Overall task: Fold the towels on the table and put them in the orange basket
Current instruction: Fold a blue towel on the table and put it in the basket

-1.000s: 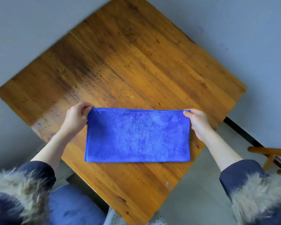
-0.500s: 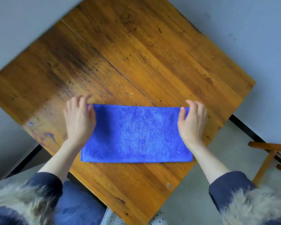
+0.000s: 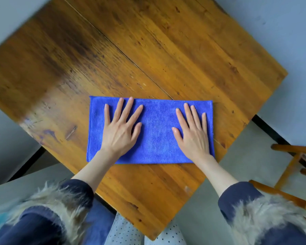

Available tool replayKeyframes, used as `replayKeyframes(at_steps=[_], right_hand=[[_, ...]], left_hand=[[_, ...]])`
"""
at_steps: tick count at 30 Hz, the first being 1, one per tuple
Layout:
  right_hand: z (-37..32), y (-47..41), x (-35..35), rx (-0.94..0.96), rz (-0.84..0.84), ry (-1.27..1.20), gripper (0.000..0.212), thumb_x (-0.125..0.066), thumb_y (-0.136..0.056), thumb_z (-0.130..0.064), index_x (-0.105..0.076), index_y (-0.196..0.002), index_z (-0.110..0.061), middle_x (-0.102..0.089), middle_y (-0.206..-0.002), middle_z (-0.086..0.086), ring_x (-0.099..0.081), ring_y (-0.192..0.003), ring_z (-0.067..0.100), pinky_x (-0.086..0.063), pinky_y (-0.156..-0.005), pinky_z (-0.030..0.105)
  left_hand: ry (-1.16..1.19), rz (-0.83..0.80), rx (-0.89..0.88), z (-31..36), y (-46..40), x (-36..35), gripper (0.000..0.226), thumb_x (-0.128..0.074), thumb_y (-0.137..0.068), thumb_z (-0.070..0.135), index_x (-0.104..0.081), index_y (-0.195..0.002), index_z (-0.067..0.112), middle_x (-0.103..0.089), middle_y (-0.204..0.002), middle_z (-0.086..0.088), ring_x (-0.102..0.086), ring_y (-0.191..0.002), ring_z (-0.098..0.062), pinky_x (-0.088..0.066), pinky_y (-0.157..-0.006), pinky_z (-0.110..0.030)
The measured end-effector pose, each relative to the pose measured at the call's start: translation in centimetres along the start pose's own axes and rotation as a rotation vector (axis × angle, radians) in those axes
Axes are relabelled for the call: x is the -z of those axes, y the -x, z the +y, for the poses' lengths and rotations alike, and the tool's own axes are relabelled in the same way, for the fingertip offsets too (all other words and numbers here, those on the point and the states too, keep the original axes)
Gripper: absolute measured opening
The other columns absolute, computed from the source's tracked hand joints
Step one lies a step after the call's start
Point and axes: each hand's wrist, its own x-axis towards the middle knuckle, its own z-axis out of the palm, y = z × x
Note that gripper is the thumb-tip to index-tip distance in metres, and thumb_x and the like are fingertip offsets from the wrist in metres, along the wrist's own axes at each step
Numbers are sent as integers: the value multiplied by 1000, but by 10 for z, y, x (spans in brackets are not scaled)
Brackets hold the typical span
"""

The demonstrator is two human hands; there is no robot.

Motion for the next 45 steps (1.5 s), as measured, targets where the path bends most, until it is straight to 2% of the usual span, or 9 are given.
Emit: replayKeyframes(at_steps=[4, 16, 21, 23, 28, 33, 38, 42, 45], right_hand=[[10, 13, 1, -105, 89, -35, 57, -40, -92, -38, -34, -143, -12, -24, -152, 15, -21, -141, 34, -14, -114, 53], [2, 33, -20, -168, 172, -33, 53, -31, -95, -36, -36, -142, -11, -28, -151, 14, -23, -140, 32, -16, -115, 49], [-8, 38, -17, -185, 159, -45, 56, -30, -94, -38, -32, -144, -12, -24, -152, 14, -19, -142, 31, -12, -114, 56], [-27, 45, -15, -130, 162, -41, 57, -32, -93, -38, -30, -144, -13, -25, -152, 13, -19, -141, 30, -11, -113, 57], [-96, 80, -28, 234, 47, -10, 54, -37, -92, -42, -35, -142, -24, -29, -151, 7, -26, -140, 29, -16, -110, 60], [-117, 88, -31, 232, -97, 82, 53, -32, -92, -45, -35, -142, -26, -30, -151, 5, -28, -139, 28, -18, -108, 62], [-128, 76, -23, 179, -175, 62, 54, -26, -93, -46, -32, -144, -26, -27, -152, 4, -24, -140, 29, -15, -109, 62], [-144, 48, -21, 134, -199, 14, 57, -20, -97, -48, -8, -149, -27, -3, -158, 4, 5, -144, 27, 6, -111, 57], [-151, 39, -16, 131, -194, -41, 56, -19, -98, -47, -10, -149, -27, 0, -158, 3, 8, -144, 24, 9, -111, 57]], left_hand=[[3, 68, 108, -20, 23, 5, 50, -31, -94, 38, -37, -142, 24, -27, -152, -11, -18, -141, -35, -4, -111, -59], [-4, 74, 85, -41, 57, -12, 51, -24, -97, 41, -29, -145, 25, -25, -153, -9, -15, -143, -29, -8, -115, -53], [28, 97, 79, -38, 59, -10, 50, -24, -97, 36, -33, -144, 23, -27, -152, -12, -18, -142, -32, -7, -114, -55], [71, 130, 92, -37, 62, -7, 49, -26, -96, 31, -37, -142, 18, -28, -151, -14, -19, -141, -34, -8, -114, -55], [112, 180, 146, -32, 100, -11, 46, -29, -96, 26, -40, -139, 13, -27, -151, -15, -11, -142, -31, -12, -113, -55], [136, 100, 159, -32, 138, -16, 49, -35, -93, 31, -42, -137, 13, -30, -149, -17, -17, -141, -35, -18, -112, -56], [260, 253, 417, -37, 144, -12, 46, -59, -88, 18, -46, -131, 5, -46, -135, -19, -40, -125, -39, -33, -102, -50], [336, 291, 763, -40, 119, 5, 32, -55, -90, 31, -57, -116, 13, -51, -118, -15, -39, -111, -35, -29, -93, -45], [366, 243, 867, -48, 92, 18, 41, -47, -90, 47, -64, -108, 15, -50, -116, -16, -37, -113, -36, -26, -96, -45]])
